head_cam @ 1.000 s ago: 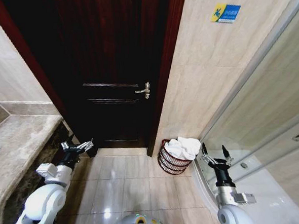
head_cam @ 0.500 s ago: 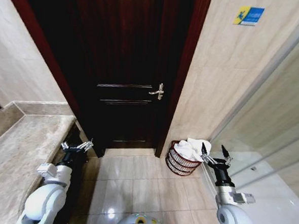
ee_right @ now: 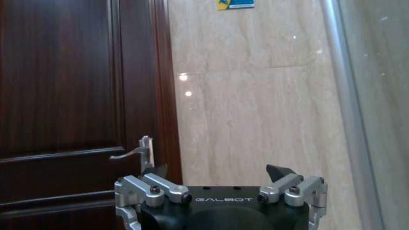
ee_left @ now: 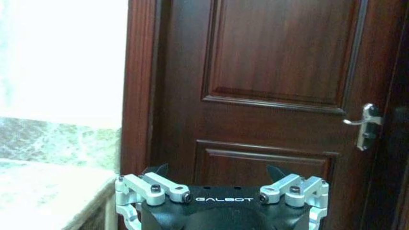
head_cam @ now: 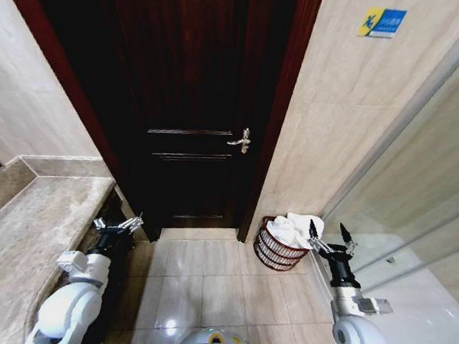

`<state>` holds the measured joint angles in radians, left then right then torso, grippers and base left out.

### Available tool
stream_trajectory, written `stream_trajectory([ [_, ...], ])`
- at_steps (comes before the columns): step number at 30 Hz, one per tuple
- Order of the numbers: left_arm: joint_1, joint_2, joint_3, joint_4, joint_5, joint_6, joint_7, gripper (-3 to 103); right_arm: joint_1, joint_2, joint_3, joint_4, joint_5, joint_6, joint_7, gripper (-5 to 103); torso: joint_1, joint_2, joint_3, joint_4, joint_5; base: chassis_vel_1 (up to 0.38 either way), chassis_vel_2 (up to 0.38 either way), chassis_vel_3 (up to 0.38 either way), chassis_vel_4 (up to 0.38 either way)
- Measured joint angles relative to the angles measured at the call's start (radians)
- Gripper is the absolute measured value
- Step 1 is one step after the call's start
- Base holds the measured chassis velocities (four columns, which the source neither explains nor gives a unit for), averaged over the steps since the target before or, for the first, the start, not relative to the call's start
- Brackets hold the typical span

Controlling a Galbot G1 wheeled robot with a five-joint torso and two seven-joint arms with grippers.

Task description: Discard the used towel into the hamper.

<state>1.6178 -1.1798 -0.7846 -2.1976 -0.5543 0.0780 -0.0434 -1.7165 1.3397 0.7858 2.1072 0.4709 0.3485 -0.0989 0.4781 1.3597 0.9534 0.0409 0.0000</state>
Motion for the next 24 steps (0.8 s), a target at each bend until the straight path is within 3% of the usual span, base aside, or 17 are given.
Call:
stream_trajectory([
  [24, 0.0, 0.0, 0.0, 0.0, 0.0, 0.0, 0.0, 100, -0.009, 0.014, 0.009, -0.007, 0.003, 0.02, -0.001, 100, 0.001, 0.002, 0.001, -0.0002, 0.0, 0.0, 0.0, 0.0, 0.0],
])
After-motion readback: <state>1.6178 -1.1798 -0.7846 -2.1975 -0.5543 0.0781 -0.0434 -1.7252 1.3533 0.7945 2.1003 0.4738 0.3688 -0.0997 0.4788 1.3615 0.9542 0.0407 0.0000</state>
